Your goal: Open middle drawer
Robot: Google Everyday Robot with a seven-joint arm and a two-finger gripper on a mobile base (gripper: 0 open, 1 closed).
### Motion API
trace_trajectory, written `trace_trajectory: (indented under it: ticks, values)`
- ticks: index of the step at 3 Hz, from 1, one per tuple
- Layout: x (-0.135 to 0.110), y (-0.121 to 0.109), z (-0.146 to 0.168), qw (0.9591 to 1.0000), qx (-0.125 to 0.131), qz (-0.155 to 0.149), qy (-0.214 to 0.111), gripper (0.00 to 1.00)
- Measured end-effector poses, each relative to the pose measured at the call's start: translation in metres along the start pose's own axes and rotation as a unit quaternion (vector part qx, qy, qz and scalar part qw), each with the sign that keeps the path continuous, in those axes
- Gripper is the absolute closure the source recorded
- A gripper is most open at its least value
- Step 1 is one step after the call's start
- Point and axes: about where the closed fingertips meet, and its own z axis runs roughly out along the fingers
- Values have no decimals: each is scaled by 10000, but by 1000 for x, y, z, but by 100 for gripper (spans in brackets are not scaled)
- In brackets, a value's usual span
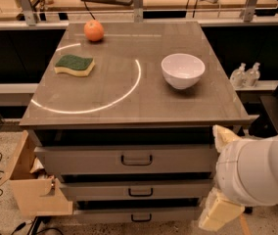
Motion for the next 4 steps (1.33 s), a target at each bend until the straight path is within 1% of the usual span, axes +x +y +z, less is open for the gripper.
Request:
trace_trajectory:
  ticks: [1,2,3,4]
  values:
    - [39,36,56,9981,-434,-103,429,0]
    - [86,67,102,9916,-752,-324,998,0]
    - [112,96,143,9862,-972,-551,1220,0]
    - [116,125,183,9851,-1150,-655,1097,0]
